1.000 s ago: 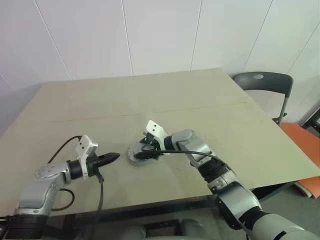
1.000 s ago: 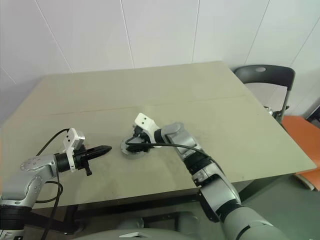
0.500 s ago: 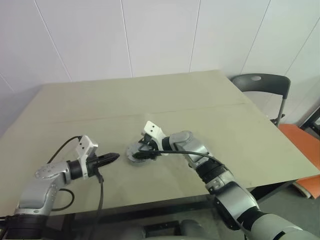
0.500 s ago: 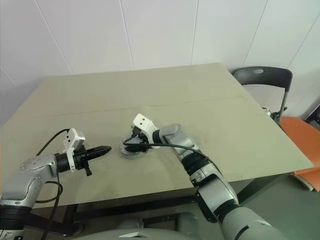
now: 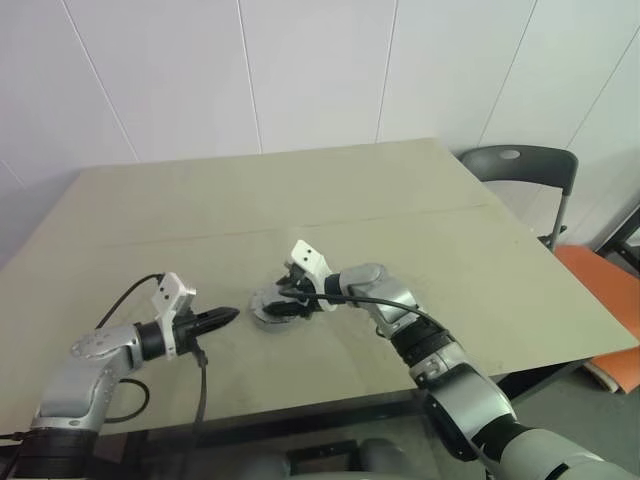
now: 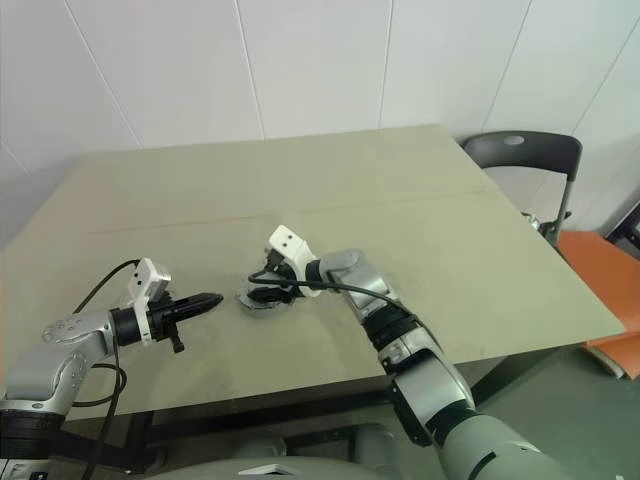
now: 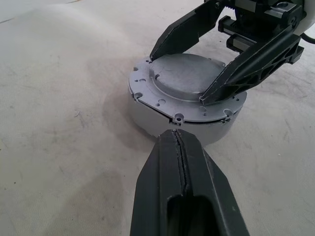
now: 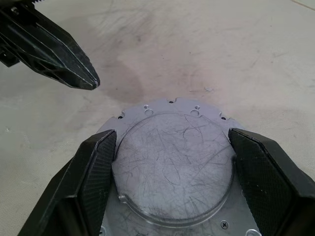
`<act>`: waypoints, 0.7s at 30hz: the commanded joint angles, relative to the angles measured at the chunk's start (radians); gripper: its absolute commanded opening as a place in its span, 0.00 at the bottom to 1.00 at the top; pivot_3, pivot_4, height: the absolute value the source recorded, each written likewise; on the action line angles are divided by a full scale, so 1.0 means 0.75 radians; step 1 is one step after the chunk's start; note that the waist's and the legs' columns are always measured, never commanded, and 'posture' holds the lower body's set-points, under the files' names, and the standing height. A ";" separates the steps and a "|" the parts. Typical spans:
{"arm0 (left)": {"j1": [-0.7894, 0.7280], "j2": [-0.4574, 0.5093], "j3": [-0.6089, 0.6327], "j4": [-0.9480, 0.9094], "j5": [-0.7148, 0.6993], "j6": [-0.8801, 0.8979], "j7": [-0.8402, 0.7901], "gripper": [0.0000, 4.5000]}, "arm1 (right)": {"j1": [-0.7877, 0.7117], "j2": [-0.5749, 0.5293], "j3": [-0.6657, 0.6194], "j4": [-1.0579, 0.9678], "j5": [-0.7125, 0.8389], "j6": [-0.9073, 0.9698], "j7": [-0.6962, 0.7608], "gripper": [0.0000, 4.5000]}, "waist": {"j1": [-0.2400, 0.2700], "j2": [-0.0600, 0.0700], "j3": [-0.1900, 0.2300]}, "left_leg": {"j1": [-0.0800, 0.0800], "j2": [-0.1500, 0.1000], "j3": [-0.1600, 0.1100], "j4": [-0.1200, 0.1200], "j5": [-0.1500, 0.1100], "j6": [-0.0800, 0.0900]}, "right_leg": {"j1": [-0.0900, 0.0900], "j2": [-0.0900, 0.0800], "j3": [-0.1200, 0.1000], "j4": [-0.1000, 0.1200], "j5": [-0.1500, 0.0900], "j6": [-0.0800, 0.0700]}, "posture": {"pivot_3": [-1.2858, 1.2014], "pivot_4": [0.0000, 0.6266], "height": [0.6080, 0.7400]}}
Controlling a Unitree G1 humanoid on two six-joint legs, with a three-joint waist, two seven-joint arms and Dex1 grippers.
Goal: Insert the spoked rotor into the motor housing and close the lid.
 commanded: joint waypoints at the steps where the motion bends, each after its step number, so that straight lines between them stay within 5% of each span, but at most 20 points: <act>1: -0.018 0.003 -0.001 -0.021 0.002 -0.024 -0.003 0.00 | 0.032 -0.016 0.039 0.064 -0.041 0.031 -0.015 0.73 | 0.000 0.000 0.000 | -0.001 0.000 0.000 0.000 0.000 0.000 | -0.001 0.000 0.000 0.000 0.000 0.000 | 0.52 0.00 1.00; 11: -0.019 0.010 0.000 -0.062 -0.007 0.014 0.014 0.00 | 0.007 0.050 -0.071 0.017 0.079 0.135 -0.032 0.73 | -0.002 -0.001 0.003 | 0.003 0.000 0.000 0.000 0.000 0.000 | 0.000 0.000 0.000 0.001 -0.001 0.000 | 0.52 0.00 1.00; 21: -0.027 0.011 -0.010 -0.050 0.005 0.012 0.015 0.00 | 0.049 -0.024 -0.064 -0.159 0.154 0.093 0.114 0.73 | 0.000 -0.003 0.001 | -0.022 -0.001 0.000 -0.002 0.000 0.000 | -0.022 -0.002 0.000 0.000 0.006 -0.001 | 0.52 0.00 1.00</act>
